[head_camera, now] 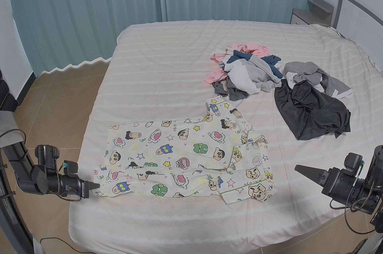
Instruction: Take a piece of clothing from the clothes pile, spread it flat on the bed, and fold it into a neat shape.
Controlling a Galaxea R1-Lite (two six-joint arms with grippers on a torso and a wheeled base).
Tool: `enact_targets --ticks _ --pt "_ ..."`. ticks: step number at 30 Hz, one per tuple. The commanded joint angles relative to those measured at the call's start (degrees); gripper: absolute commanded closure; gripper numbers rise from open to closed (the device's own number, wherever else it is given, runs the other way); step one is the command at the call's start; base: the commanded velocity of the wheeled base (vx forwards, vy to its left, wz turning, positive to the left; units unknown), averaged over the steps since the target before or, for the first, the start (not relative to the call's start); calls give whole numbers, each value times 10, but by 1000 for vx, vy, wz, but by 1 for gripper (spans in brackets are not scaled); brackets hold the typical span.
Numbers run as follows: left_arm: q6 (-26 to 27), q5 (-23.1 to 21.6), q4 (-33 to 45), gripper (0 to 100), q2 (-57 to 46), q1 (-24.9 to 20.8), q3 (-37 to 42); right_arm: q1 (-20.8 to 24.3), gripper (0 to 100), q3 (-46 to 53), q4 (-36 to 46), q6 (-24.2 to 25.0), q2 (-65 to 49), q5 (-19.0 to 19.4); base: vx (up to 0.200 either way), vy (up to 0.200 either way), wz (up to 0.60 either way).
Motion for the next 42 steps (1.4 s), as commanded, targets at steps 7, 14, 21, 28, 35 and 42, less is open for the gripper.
enact_targets --ticks 7,14,21,28,35,42 --pt "35 -10 8 100 -1 36 14 0 0 10 0 0 3 0 0 0 0" --pt "36 -21 7 100 2 46 13 1 0 10 1 0 4 -1 0 0 0" --pt "36 -23 7 100 6 38 11 1 0 10 1 0 4 -1 0 0 0" --pt "27 -19 5 0 14 39 5 0 0 10 1 0 5 -1 0 0 0" --pt "-101 -25 6 0 -35 42 6 0 0 10 1 0 5 0 0 0 0" --pt "-324 -91 4 0 -111 57 8 -1 0 10 0 1 33 -1 0 0 0"
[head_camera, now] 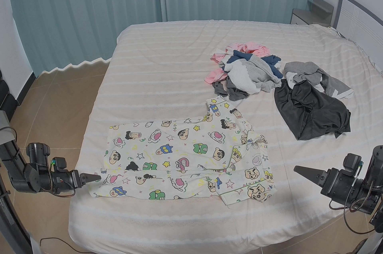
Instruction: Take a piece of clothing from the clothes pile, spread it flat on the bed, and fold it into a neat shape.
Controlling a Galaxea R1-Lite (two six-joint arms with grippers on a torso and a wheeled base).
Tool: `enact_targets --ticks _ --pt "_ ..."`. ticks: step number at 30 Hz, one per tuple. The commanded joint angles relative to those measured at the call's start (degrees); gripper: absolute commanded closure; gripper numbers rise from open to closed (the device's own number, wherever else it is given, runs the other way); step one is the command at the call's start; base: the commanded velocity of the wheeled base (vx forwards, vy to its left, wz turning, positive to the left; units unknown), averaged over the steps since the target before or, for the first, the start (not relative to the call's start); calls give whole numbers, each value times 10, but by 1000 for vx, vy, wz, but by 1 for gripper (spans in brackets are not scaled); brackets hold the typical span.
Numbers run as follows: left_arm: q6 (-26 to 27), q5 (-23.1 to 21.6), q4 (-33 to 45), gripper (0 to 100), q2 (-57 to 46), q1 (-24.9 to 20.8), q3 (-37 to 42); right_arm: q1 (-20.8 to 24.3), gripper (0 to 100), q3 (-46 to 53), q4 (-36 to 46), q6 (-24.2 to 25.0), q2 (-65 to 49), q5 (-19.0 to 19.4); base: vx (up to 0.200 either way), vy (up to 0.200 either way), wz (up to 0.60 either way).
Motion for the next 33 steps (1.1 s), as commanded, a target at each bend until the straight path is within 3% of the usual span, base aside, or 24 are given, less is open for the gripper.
enact_targets --ticks 1,4,18,23,27,30,33 --pt "-147 -49 -1 0 -93 15 0 -1 0 10 -2 0 29 0 0 0 0" --pt "-201 -53 -5 0 -115 16 2 -1 0 10 -2 0 28 0 67 0 0" --pt "-201 -53 -71 0 -119 14 46 -1 0 10 -1 0 27 0 200 0 0" --pt "-197 -48 -101 0 -113 15 33 -5 0 10 -6 -1 23 0 0 0 0" --pt "-182 -44 -111 0 -93 0 -27 -8 0 -11 -5 -7 30 -2 0 0 0" --pt "-181 -32 -76 0 -81 -22 -74 -8 0 -37 1 -8 29 -2 0 0 0" --pt "-174 -4 7 0 -57 -58 -156 -8 0 -54 6 -8 58 -2 0 0 0"
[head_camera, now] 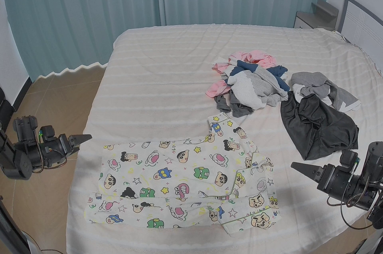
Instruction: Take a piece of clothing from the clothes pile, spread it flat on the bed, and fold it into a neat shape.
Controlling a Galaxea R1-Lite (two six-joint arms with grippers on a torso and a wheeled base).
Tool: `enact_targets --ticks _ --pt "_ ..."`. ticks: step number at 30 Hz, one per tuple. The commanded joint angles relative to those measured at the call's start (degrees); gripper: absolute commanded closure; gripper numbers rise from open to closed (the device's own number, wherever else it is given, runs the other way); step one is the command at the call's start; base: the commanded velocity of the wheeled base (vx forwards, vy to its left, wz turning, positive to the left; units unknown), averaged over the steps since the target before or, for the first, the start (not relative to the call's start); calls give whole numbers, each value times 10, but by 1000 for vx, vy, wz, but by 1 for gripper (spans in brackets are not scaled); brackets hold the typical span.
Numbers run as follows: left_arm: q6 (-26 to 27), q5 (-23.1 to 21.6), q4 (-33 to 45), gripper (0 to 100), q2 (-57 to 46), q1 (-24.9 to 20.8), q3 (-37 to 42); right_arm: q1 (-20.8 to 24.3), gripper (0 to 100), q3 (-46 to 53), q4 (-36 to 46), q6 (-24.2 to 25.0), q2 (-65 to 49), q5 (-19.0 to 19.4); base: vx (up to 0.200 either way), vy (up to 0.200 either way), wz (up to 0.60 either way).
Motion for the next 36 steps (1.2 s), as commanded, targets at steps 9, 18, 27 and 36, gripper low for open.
enact_targets --ticks 9,18,27,36 --pt "88 207 107 0 169 -111 -192 -3 0 -61 7 -4 86 -1 0 0 0" --pt "75 214 108 0 168 -108 -185 -21 0 -109 6 -4 141 -2 0 0 0" --pt "47 215 109 0 154 -107 -181 -20 0 -109 8 -5 135 -6 0 0 0" --pt "46 211 111 0 162 -106 -206 -16 0 -108 7 -5 136 -17 0 0 0"
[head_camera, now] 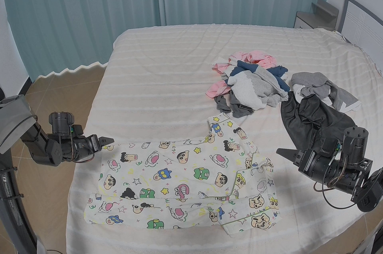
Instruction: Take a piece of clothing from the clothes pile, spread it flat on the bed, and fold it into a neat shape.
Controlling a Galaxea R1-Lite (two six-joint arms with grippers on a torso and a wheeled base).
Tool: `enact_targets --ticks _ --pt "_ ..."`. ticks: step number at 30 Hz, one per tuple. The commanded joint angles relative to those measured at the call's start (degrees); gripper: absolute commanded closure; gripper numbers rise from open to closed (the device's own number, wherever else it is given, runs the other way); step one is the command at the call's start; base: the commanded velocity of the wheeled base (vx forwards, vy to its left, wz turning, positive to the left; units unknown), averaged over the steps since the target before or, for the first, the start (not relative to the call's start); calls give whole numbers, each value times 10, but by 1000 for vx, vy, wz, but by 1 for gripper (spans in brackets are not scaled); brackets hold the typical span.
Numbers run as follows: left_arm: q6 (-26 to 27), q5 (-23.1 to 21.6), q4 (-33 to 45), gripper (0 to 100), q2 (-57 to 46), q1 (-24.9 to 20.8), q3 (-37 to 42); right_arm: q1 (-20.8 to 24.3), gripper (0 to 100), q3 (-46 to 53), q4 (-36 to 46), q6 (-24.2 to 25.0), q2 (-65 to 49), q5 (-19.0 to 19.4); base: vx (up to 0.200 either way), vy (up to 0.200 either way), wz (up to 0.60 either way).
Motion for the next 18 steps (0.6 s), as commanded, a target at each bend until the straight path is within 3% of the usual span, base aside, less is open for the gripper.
enact_targets --ticks 1,8,13,18 --pt "0 -5 2 0 3 0 -18 2 0 3 0 0 5 -9 0 0 0" --pt "11 -5 1 0 31 -4 -38 17 0 7 0 0 7 -28 0 0 0" --pt "70 0 -2 0 71 1 -53 36 0 7 -1 2 19 -29 0 0 0" --pt "75 1 -3 0 79 -4 -61 40 0 6 -2 1 24 -31 0 0 0"
